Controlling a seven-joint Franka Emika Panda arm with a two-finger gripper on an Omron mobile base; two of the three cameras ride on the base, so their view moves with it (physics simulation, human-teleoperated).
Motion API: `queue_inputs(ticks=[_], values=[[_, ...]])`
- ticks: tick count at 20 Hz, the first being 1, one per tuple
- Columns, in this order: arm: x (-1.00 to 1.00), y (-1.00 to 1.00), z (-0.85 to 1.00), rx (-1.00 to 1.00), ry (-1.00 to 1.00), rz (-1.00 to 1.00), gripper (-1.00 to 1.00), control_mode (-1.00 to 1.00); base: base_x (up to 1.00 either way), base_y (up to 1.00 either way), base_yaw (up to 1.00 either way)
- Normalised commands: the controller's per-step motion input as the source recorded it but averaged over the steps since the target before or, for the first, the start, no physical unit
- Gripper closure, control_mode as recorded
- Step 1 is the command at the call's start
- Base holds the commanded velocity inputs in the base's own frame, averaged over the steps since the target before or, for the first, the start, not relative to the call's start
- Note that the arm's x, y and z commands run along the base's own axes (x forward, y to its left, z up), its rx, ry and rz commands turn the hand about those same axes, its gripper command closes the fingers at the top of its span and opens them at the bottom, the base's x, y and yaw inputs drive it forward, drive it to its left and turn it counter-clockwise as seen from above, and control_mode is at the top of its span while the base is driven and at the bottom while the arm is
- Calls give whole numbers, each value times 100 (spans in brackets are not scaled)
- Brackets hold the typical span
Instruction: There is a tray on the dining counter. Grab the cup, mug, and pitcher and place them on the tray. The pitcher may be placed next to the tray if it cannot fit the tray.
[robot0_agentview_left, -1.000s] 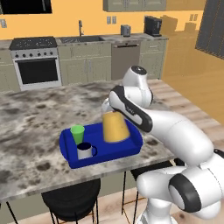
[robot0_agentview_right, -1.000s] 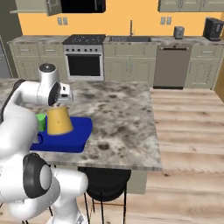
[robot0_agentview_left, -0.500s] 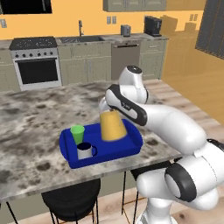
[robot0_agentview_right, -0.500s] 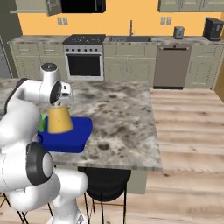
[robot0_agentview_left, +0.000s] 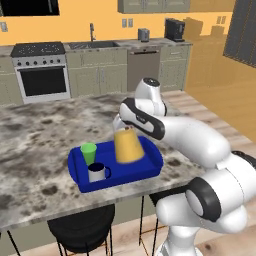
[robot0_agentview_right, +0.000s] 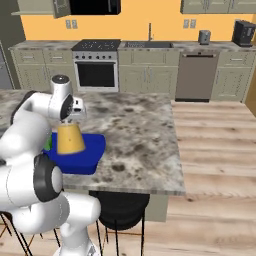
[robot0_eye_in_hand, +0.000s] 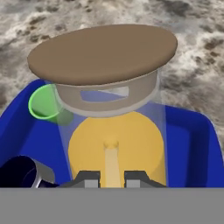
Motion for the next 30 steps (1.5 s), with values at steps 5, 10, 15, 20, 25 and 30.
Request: queue_inputs(ticks=[5, 10, 15, 20, 25, 30], values=[[1, 0, -21, 0, 2, 0, 100, -100, 0, 0, 0], [20, 0, -4, 0, 1, 0, 100, -100, 0, 0, 0], [31, 0, 0, 0, 0, 0, 100, -100, 0, 0, 0], [39, 0, 0, 0, 0, 0, 100, -100, 0, 0, 0], [21, 0, -3, 0, 0, 0, 100, -100, 0, 0, 0], [1, 0, -10, 0, 0, 0, 100, -100, 0, 0, 0]])
